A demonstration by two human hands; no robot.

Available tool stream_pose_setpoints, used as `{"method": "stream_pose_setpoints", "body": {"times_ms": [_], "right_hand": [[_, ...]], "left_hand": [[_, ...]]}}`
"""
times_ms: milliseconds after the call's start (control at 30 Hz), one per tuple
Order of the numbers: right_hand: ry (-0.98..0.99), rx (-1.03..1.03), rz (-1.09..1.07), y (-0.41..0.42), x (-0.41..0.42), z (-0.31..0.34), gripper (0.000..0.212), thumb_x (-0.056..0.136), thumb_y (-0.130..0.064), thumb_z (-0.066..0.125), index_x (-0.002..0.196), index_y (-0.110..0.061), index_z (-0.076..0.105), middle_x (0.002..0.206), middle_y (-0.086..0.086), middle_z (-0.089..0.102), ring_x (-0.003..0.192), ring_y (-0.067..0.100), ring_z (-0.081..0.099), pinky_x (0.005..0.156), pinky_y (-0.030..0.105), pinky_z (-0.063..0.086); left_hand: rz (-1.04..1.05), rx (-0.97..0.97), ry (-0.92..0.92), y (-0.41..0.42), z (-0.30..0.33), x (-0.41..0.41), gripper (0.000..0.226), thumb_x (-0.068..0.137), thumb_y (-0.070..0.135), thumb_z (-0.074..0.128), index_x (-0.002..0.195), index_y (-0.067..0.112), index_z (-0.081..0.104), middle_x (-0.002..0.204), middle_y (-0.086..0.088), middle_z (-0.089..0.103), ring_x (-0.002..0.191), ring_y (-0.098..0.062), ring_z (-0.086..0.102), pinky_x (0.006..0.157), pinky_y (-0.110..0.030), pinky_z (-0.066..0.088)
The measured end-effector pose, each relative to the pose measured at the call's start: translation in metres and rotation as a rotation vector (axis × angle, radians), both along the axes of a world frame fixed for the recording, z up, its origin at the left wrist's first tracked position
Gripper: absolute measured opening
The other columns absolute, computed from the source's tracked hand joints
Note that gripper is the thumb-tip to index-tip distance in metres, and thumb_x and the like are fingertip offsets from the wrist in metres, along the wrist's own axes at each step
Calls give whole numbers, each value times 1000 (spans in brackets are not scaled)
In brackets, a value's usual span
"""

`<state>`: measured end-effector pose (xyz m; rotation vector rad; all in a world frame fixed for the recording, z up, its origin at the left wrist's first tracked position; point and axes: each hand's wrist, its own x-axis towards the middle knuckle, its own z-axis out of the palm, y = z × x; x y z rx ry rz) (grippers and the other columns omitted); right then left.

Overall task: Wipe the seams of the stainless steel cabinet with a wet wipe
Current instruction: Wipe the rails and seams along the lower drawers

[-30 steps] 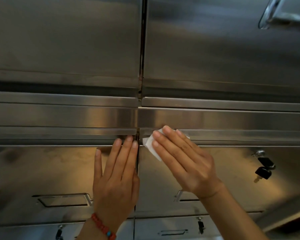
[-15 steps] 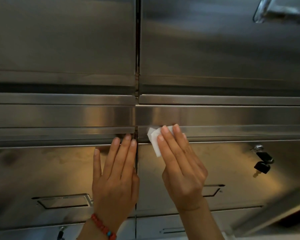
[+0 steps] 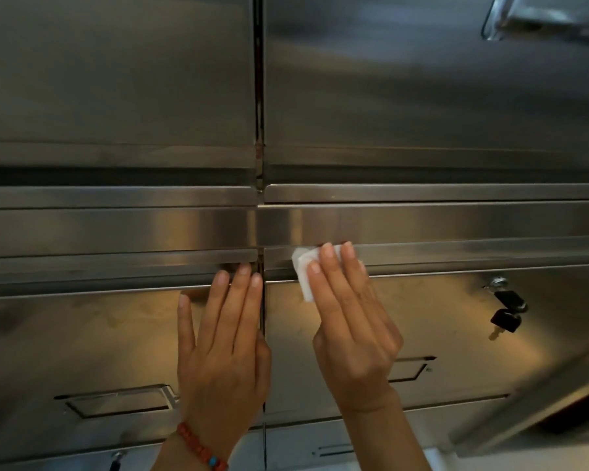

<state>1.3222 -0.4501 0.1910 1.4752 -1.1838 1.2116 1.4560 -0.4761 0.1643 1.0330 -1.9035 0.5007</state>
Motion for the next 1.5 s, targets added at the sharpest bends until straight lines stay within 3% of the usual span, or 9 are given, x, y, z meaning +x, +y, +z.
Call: {"method": "stream_pose_setpoints", "body": {"times_ms": [700,1033,1267,1500], "right_hand": [[-19,19,-51,2,4,-1,21,92,1,57,112,0,63,120,14,61,118,28,56,93,39,51],[22,14,-68,5,0,1,27,85,2,67,112,-1,64,120,13,62,117,27,58,92,38,52],[15,21,-74,5,3,2,27,85,1,68,111,-1,64,119,14,62,116,28,58,88,39,54],[11,7,-36,8,0,7,27,82,5,67,108,0,65,115,14,64,113,27,60,86,38,55]], "left_hand": [[3,0,1,2,-1,0,61,84,18,42,142,7,27,145,-8,33,144,-17,13,114,-50,14],[2,22,-9,4,1,0,60,86,20,40,142,5,25,146,-9,29,144,-19,12,113,-52,14],[-18,40,-21,8,4,0,59,84,19,40,140,3,28,145,-15,31,137,-29,27,112,-53,16],[-97,80,-15,15,7,-11,60,84,17,40,141,5,26,147,-12,29,144,-20,13,113,-51,16]]}}
